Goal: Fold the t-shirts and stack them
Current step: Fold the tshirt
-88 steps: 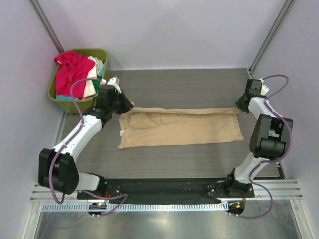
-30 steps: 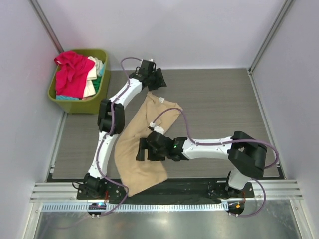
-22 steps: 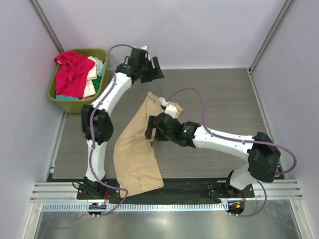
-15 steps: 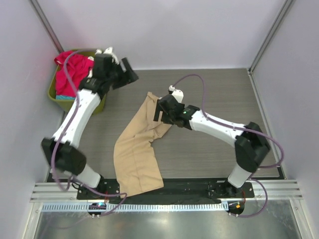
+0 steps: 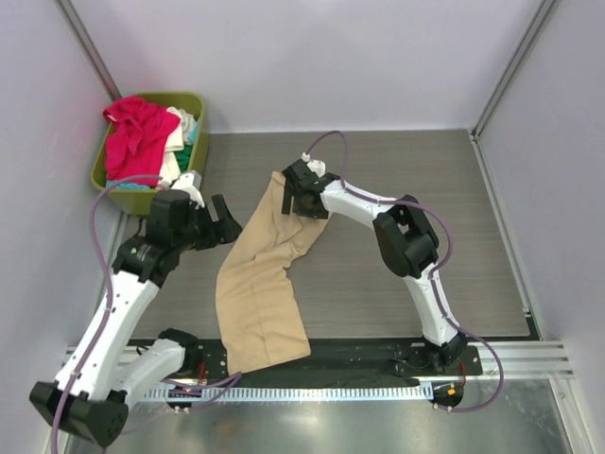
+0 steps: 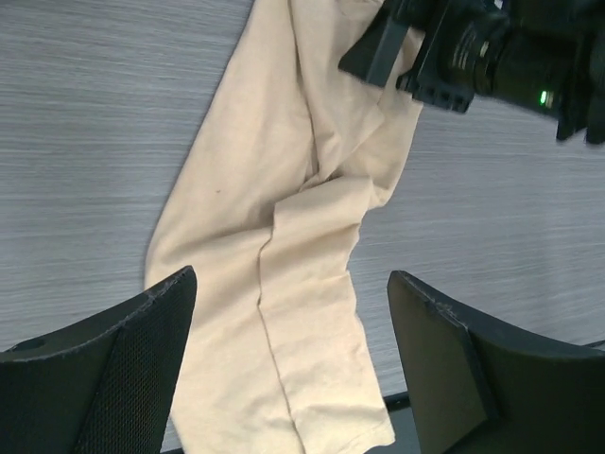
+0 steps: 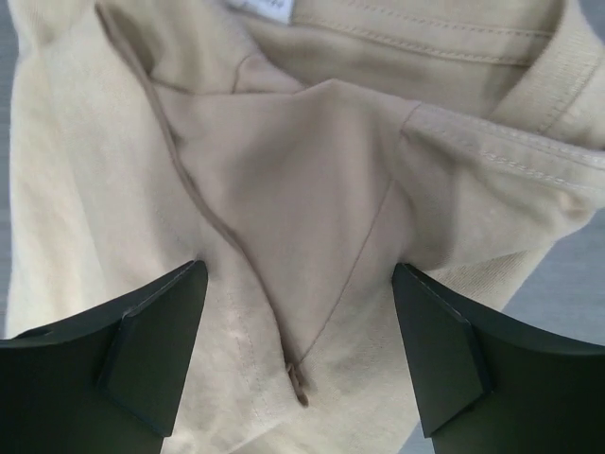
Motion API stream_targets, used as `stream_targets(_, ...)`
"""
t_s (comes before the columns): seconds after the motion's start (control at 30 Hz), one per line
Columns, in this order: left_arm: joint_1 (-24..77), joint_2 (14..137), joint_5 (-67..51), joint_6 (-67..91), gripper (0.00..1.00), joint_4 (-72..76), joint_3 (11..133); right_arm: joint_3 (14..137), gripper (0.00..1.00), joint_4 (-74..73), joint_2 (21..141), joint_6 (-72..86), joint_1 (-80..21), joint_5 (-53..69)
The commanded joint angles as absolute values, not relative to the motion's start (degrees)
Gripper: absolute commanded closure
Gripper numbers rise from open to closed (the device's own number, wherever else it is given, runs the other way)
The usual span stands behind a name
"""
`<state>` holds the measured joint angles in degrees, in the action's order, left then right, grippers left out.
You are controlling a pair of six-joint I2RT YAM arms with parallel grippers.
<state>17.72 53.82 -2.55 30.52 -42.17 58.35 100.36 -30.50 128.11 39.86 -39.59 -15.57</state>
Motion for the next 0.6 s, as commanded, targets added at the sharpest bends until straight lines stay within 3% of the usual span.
stream_targets(0.0, 17.58, 50.81, -0.35, 26.81, 0.17, -42.02, 55.38, 104.84, 0.15, -33.84, 135.95, 39.12, -34.81, -10.81)
stream_targets(0.13, 17.58, 52.73, -1.32, 26.98, 0.20, -42.01, 55.36, 121.25, 0.14, -39.70, 145.53, 37.36, -30.16, -10.20)
stream_targets(0.23, 17.49, 53.70, -0.70, 27.07, 0.23, -42.19, 55.28, 143.62, 0.14, -41.22, 156.06, 37.44, -26.82, -10.02)
stream_targets(0.3, 17.49, 53.26, 1.56, 27.24, 0.23, -42.45, 55.11, 150.88, 0.14, -39.74, 162.21, 37.88, -24.10, -7.49)
stream_targets(0.43, 17.49, 52.47, 2.81, 27.33, 0.23, -42.71, 54.84, 146.44, 0.07, -15.47, 161.28, 35.25, -21.89, 2.36)
stream_targets(0.57, 17.49, 53.00, 2.90, 27.33, 0.23, -42.28, 54.93, 152.65, 0.00, -7.76, 164.09, 30.68, -21.53, 8.69)
